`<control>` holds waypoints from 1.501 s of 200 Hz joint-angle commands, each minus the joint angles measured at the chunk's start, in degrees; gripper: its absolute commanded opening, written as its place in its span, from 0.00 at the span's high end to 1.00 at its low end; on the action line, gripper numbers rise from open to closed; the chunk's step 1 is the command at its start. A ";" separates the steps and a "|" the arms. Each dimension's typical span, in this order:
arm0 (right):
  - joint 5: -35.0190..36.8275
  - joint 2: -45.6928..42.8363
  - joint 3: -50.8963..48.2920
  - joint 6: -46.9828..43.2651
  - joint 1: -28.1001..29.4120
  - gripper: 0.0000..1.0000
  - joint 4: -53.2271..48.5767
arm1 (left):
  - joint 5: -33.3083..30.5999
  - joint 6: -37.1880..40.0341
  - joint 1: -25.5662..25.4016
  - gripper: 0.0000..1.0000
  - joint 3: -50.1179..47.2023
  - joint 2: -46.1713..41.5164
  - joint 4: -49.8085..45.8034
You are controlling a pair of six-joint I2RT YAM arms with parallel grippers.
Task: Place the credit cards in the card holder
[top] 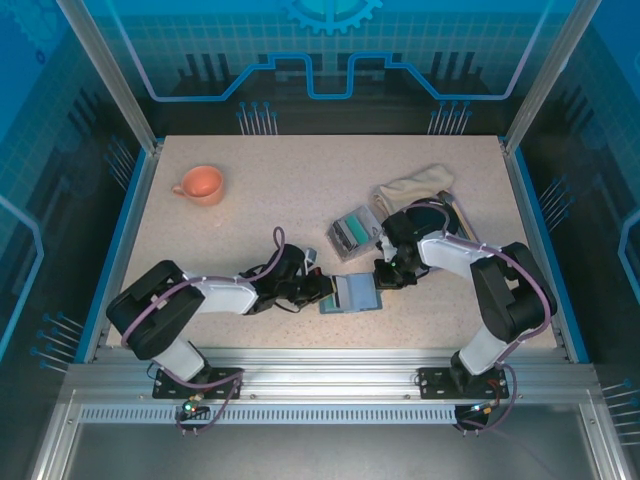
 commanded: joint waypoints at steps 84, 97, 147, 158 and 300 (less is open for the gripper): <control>-1.65 2.55 -1.46 -0.03 -0.41 0.93 1.14 | -0.44 -0.67 -0.15 1.00 0.82 4.36 4.56; -1.96 2.75 -1.52 0.18 -0.34 0.93 1.41 | -0.57 -0.64 -0.27 1.00 1.48 6.16 4.63; -2.53 3.48 -1.88 0.22 -0.39 0.93 1.85 | 0.67 -1.04 -0.63 1.00 1.98 8.43 7.40; -2.56 3.49 -1.75 0.27 -0.38 0.93 1.78 | 0.57 -0.61 -0.63 1.00 1.94 8.19 6.46; -2.17 3.43 -0.71 -0.08 -0.42 0.93 1.12 | 1.83 0.68 -0.64 1.00 2.75 5.79 -5.55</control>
